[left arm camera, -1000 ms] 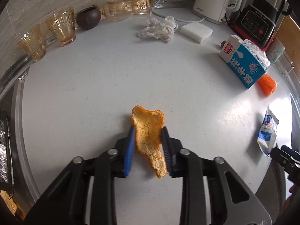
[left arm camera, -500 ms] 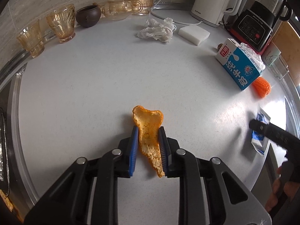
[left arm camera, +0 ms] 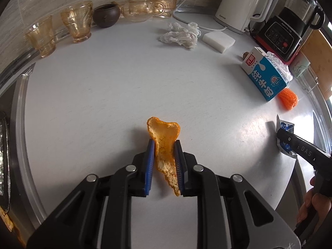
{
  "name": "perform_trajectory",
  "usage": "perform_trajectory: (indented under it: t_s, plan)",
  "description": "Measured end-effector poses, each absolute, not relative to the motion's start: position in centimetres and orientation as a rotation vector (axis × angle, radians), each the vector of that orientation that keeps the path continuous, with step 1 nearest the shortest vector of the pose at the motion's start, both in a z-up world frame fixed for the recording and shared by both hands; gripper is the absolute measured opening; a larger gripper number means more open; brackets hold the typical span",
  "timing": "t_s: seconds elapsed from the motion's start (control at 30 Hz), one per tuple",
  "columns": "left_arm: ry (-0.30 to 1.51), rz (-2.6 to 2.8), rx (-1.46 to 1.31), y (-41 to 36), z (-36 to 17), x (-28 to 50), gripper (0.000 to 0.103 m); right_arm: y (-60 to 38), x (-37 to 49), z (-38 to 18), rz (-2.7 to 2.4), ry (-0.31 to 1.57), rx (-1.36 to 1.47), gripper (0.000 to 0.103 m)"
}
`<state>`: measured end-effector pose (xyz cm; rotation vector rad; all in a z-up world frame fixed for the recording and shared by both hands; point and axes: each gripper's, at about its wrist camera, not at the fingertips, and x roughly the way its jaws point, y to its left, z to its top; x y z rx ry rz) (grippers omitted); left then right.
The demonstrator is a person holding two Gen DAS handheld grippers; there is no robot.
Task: Collect trash
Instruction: 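Grasp the orange peel with the left tool while the right tool grasps the white-blue wrapper, then drop the orange peel from the left tool while the right tool drops the wrapper into the basket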
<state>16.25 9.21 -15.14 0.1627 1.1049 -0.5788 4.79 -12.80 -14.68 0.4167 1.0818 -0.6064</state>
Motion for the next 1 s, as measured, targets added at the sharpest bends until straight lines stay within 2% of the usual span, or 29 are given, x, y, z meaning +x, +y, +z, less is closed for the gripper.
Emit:
perform_trajectory:
  t_s: [0.3, 0.6, 1.0]
  plan:
    - [1.064, -0.591, 0.200, 10.3, -12.6, 13.0, 0.019, -11.3, 1.3, -12.2, -0.506, 1.065, 0.386, 0.022]
    - [1.095, -0.741, 0.258, 8.0, -10.4, 3.9, 0.019, -10.5, -7.7, -10.6, -0.420, 1.115, 0.339, 0.023]
    - [1.262, -0.957, 0.372, 0.6, -13.5, -8.9, 0.019, -12.0, -17.5, -12.2, -0.302, 1.200, 0.308, 0.025]
